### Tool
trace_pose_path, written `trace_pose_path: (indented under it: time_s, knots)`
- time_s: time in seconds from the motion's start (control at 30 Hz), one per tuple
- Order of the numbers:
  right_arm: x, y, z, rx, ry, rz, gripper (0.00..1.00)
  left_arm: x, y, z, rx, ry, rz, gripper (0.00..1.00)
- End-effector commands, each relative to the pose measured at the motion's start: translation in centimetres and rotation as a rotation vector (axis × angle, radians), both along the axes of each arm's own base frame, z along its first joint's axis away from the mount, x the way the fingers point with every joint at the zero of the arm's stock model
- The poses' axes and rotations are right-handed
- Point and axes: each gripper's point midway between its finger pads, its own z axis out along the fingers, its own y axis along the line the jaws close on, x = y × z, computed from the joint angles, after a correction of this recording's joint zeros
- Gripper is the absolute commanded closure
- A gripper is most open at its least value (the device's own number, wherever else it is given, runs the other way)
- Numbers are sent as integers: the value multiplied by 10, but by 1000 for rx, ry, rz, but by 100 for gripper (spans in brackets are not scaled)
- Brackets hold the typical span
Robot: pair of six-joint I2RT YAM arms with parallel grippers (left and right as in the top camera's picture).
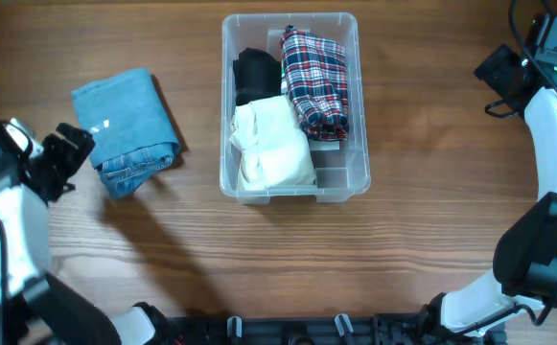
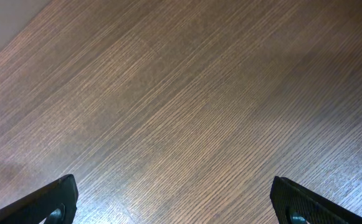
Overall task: Pack container
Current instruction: 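Lower the left gripper onto the blue jeans and grasp their edge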
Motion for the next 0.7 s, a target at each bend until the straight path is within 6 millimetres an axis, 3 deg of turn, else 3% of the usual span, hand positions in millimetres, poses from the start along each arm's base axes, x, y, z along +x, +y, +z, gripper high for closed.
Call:
trace_pose_path:
  time_s: [0.0,0.13,0.33,0.67]
  knots:
    - [1,0,-5,5,6,-13,0,25,5,-3,-34,17,-110,0]
    - [1,0,-5,5,6,-13,0,37,13,-26,-35,44,-152,0]
    - [1,0,-5,5,6,-13,0,33,26,-56,-65,84,-142,0]
    - [1,0,-5,5,6,-13,0,48,-1,-70,-240,-24,-256,0]
